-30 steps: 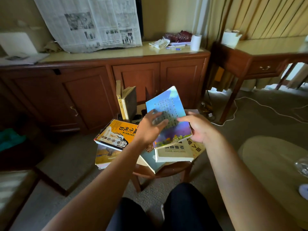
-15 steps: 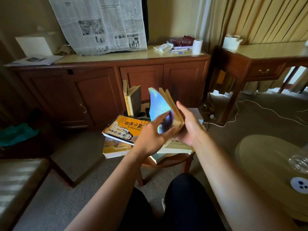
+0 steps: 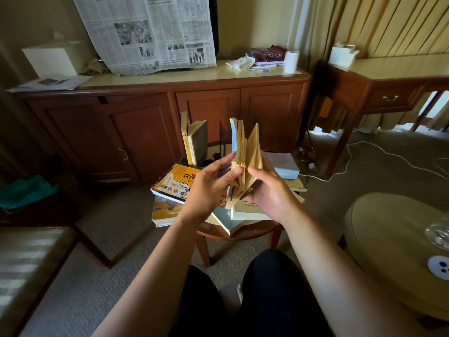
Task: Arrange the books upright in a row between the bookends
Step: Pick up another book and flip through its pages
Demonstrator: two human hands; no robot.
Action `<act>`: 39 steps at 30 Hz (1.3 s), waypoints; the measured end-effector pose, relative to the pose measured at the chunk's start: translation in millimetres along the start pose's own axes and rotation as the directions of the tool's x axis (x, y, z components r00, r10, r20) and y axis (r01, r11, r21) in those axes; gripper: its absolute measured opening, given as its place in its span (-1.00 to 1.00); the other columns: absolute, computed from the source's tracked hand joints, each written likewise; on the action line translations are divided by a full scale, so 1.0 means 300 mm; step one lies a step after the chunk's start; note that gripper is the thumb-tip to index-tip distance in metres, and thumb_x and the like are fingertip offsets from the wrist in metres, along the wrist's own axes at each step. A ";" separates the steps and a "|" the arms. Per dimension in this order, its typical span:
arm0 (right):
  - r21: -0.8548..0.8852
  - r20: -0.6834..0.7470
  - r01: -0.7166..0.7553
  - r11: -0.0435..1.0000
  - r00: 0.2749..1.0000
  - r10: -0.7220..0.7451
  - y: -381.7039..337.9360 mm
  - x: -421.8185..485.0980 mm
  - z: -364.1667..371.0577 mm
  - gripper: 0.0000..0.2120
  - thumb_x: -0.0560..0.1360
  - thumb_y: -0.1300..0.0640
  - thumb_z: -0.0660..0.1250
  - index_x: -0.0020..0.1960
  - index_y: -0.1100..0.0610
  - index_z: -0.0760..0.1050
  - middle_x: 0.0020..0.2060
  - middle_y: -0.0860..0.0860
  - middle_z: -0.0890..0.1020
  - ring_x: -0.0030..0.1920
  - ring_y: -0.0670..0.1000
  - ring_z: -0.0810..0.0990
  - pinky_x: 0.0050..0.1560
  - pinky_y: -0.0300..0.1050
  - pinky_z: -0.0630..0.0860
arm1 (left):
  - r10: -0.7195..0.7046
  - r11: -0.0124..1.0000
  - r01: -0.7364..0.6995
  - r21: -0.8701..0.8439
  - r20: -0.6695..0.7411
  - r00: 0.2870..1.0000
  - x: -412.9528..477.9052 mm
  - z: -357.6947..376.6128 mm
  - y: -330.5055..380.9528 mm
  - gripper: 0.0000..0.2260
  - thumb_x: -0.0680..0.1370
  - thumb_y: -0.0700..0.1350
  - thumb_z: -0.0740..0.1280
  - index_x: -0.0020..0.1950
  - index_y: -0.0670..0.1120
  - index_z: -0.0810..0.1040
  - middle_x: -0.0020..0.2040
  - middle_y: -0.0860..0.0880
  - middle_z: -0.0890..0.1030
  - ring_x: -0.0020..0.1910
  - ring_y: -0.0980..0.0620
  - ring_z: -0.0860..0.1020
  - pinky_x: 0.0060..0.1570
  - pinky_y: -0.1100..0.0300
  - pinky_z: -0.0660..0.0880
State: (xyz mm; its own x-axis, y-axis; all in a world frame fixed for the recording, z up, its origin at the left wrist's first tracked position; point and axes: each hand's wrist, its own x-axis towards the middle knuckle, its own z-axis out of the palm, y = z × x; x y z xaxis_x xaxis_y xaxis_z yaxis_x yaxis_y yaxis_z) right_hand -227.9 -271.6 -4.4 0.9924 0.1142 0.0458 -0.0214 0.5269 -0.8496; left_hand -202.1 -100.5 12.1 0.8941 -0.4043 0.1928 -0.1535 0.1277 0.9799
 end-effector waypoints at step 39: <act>-0.501 -0.415 0.114 0.858 0.838 -0.354 0.113 0.035 -0.016 -0.72 0.59 -0.11 0.35 0.27 -0.21 0.41 0.15 -0.20 0.59 0.10 -0.32 0.60 0.13 -0.23 0.58 | 0.023 0.966 -0.100 -0.240 -0.304 0.952 -0.011 0.026 -0.068 -0.78 0.76 -0.11 0.15 0.29 -0.06 0.57 0.14 -0.08 0.68 0.06 0.03 0.70 0.11 -0.13 0.65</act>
State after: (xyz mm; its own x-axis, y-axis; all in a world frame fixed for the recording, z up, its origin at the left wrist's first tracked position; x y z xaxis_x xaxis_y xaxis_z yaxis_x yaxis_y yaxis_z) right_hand -217.6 -256.7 -35.2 0.8896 -0.4405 0.1210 0.1553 0.0427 -0.9869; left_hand -205.1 -108.8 -8.0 0.9758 -0.1071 0.1905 -0.1367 0.3810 0.9144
